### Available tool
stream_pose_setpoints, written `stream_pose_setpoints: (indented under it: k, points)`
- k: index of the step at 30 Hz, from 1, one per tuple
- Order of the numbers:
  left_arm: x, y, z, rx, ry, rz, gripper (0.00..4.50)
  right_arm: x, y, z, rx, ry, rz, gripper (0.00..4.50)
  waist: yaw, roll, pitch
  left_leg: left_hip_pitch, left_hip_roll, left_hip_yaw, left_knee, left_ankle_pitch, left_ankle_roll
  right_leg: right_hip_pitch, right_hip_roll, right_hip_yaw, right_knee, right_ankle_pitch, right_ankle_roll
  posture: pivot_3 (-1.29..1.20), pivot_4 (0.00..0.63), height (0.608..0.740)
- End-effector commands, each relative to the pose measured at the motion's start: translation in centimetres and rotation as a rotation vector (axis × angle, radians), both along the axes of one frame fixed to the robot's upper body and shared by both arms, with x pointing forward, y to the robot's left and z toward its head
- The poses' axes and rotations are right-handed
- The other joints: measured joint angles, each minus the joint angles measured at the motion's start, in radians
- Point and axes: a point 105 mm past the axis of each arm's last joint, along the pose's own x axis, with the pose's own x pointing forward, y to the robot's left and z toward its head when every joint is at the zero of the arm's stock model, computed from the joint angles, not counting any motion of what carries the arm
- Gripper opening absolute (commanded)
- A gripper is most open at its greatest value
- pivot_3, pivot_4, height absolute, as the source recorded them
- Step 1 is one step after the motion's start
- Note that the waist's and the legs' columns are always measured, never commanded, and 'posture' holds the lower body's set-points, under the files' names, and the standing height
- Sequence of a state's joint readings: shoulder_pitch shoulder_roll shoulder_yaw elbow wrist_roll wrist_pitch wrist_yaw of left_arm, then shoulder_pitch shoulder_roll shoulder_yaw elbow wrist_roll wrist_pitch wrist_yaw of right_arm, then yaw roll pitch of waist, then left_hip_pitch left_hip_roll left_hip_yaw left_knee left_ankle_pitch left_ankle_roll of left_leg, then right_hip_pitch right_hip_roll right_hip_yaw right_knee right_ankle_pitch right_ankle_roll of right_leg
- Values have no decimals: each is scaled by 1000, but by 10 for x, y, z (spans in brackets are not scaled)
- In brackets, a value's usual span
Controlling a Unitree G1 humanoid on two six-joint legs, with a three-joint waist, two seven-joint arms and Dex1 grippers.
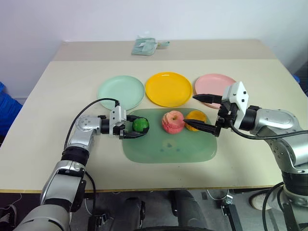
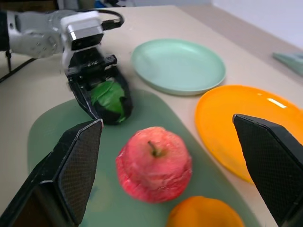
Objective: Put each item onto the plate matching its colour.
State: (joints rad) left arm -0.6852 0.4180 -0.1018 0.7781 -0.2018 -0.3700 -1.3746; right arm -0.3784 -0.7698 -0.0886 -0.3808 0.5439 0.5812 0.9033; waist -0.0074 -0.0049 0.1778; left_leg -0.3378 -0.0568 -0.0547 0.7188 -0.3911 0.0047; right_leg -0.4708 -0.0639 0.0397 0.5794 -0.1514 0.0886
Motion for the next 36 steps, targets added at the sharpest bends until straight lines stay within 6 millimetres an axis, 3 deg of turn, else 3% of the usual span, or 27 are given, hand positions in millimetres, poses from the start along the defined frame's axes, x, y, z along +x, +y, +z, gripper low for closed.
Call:
stream_pose_setpoints:
  k: [1, 3, 8, 11, 14, 18, 19, 23, 26, 30, 36]
  points:
    - [9, -3, 14, -51, -50, 28, 2731, -6, -1, 10, -6, -46, -3, 4500, 1, 0, 0, 0, 0, 0, 0, 0, 0, 0, 0, 0, 0, 0, 0, 0, 150, 740]
    - [14, -1, 21, -93, -55, 59, 2731, -6, -1, 10, -5, -45, -5, 4500, 0, 0, 0, 0, 0, 0, 1, 0, 0, 0, 0, 0, 0, 0, 0, 0, 150, 740]
    - [65, 36, 73, -347, -122, 485, 2731, 1, 0, 13, 10, -65, -21, 4500, -1, -1, 0, 0, 0, 0, 1, 0, 0, 0, 0, 0, 0, 0, 0, 0, 150, 740]
    - [85, 50, 80, -413, -74, 659, 2731, 12, 3, 16, 29, -96, -45, 4500, -3, 0, 0, 0, 0, 0, 1, 0, 0, 0, 0, 0, 0, 0, 0, 0, 150, 740]
    - [95, 50, 83, -441, -65, 747, 2731, 17, 9, 16, 38, -109, -42, 4500, -3, 0, 0, 0, 0, 0, 0, 2, -4, 0, 0, 0, 0, 0, 0, 0, 150, 740]
    - [100, 49, 88, -459, -85, 791, 4474, 16, 12, 18, 44, -113, -25, 4500, -1, 0, 0, -1, -1, 0, 0, 2, -4, -1, 0, 0, -1, 0, 0, 0, 150, 740]
    - [100, 48, 90, -465, -82, 780, 4474, 16, 12, 18, 43, -113, -24, 4500, -1, 0, 0, -1, -1, 0, 0, 2, -4, -1, -1, 0, -1, 0, 0, 0, 150, 740]
    - [86, 43, 97, -495, -42, 612, 4474, 11, 11, 13, 25, -82, -17, 4500, -2, 0, 0, -1, -1, 0, 0, 2, -4, -1, -1, 0, -1, 0, 0, 0, 150, 740]
    - [60, 35, 98, -466, 1, 377, 4474, 7, 10, -3, -54, -22, -6, 4500, -5, 0, 0, -1, -1, 0, 0, 2, -4, -1, 0, 0, 0, 0, 0, 0, 150, 740]
    - [11, 27, 97, -401, 52, 65, 4474, 12, 12, -14, -88, 11, -22, 4500, -13, 0, 0, 0, 0, 1, 0, 2, -4, -1, 0, 1, 0, 0, 0, 0, 150, 740]
    - [-25, 27, 86, -295, 130, -65, 4474, 13, 18, -18, -110, 61, -4, 4500, -3, 0, 0, 0, 0, 0, 0, 2, -4, -1, 0, 0, 1, 0, 0, 0, 150, 740]
